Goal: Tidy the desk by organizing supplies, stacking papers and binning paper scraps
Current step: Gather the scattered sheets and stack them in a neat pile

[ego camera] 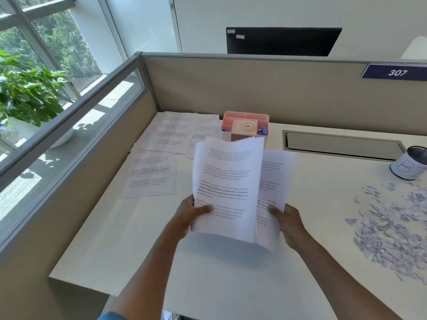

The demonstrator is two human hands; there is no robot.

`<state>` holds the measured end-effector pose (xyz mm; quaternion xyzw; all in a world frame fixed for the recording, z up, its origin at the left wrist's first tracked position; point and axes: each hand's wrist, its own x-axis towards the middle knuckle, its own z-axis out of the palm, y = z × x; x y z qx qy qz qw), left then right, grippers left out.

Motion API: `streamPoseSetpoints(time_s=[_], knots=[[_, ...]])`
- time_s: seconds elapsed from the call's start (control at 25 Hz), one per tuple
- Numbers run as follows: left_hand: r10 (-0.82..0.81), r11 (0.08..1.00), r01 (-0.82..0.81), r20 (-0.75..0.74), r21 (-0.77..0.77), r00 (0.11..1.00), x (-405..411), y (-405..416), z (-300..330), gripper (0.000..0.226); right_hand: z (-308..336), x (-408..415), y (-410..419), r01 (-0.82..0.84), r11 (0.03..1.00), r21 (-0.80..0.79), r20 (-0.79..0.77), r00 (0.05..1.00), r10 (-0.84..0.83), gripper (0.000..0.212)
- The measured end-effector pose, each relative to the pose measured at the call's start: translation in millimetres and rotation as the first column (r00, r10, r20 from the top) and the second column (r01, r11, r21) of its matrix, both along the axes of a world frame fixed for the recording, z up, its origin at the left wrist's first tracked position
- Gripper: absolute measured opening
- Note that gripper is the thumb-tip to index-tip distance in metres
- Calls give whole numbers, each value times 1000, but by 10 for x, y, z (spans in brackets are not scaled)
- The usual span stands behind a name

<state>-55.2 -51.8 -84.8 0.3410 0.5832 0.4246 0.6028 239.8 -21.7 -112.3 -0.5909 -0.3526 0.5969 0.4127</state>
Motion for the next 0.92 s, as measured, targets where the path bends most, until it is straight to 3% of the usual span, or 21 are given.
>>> streamPoseSetpoints(time_s=[0.16,0.24,0.36,0.52,0.6,0.76,0.92], knots=[[-23,1000,18,-235,-24,972,117,-2,42,73,67,-9,-21,-33,999,-33,-84,996,30,19],[-17,1000,12,-268,-20,963,86,32,66,61,90,12,-55,-36,998,-51,-126,992,29,18],[23,999,-30,-159,-42,987,-30,102,152,42,101,41,-101,-78,995,-64,-160,985,66,22],[1,997,8,123,-74,992,-247,200,243,42,178,8,-129,-187,982,-20,-195,964,180,45],[-67,993,83,191,-80,979,-260,221,298,45,217,-23,-126,-242,970,0,-210,949,237,46],[-165,980,181,175,-79,971,-110,232,315,56,263,-121,-85,-338,941,6,-146,931,335,23],[-83,994,90,107,-62,991,21,218,284,63,289,-117,-51,-305,950,-68,-265,923,278,60]])
